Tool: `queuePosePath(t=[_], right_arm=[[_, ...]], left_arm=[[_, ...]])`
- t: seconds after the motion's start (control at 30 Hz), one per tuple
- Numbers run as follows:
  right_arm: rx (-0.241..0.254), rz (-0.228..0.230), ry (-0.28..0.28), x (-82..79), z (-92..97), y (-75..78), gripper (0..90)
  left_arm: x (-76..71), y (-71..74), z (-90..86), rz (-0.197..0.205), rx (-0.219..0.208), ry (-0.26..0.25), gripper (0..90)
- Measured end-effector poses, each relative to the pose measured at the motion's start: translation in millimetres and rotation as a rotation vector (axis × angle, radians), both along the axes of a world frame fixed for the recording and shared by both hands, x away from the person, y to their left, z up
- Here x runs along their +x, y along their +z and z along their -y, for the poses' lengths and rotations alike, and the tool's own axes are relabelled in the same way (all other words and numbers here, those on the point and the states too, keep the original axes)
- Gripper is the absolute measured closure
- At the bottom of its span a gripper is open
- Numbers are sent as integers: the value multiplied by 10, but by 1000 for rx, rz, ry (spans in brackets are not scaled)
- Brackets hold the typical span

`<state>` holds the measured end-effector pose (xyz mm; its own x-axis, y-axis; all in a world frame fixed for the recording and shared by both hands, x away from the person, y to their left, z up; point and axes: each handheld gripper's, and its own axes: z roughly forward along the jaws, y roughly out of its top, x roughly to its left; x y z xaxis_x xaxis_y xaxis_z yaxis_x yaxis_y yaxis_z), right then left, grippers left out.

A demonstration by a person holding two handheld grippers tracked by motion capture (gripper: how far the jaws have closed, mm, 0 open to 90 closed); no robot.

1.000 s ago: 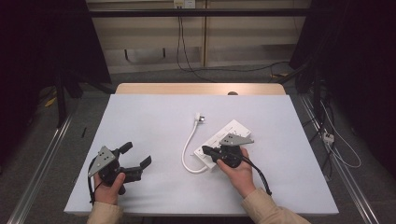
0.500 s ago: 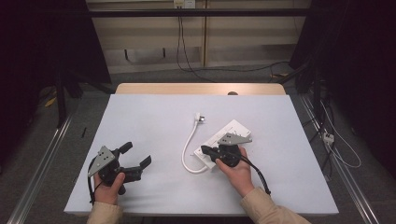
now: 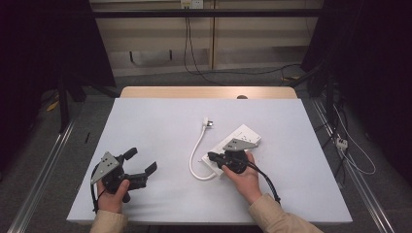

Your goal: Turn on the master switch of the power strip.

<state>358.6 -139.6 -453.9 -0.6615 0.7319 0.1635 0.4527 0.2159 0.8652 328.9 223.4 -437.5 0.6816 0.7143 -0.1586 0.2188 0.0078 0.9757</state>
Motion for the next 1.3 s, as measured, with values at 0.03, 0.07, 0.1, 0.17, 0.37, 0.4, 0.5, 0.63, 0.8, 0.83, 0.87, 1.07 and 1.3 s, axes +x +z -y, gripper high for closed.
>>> queuePosePath(t=[0.03, 0.07, 0.1, 0.17, 0.37, 0.4, 0.5, 0.63, 0.8, 0.83, 0.87, 1.07, 1.3], right_arm=[[-2, -2, -3, 0, -1, -1, 900], [-2, -2, -3, 0, -1, -1, 900], [-3, -2, -3, 0, -2, -2, 900], [-12, -3, -3, 0, -3, -6, 900], [-25, -2, -8, 9, 1, -20, 900], [-26, 0, -8, 9, 1, -19, 900], [-29, 0, -7, 7, -3, -21, 900], [-33, -3, -9, 8, -6, -28, 900], [-42, 3, -7, 7, -4, -28, 900], [-44, 6, -6, 6, -5, -29, 900], [-46, 8, -6, 5, -6, -29, 900], [-44, 8, -7, 2, -8, -35, 900], [-38, 4, -10, 2, -12, -39, 900]], left_arm=[[0, 0, 1, 0, 0, 1, 48], [-1, 0, 2, 1, -1, 0, 48], [-1, 0, 3, 1, 0, 0, 48], [-1, 0, 5, 1, 1, -1, 48], [-2, -1, 2, 1, 2, 0, 48], [-2, -1, 2, 0, 3, 0, 48], [-2, -1, 1, 1, 4, -1, 48], [-3, -1, 0, 1, 3, -1, 48], [-3, -2, 0, 1, 6, -2, 48], [-4, -2, 0, 1, 5, -2, 48], [-3, -2, 0, 1, 5, -2, 48], [-2, -7, 6, 0, 6, -4, 48], [-4, -7, 6, 0, 7, -4, 48]])
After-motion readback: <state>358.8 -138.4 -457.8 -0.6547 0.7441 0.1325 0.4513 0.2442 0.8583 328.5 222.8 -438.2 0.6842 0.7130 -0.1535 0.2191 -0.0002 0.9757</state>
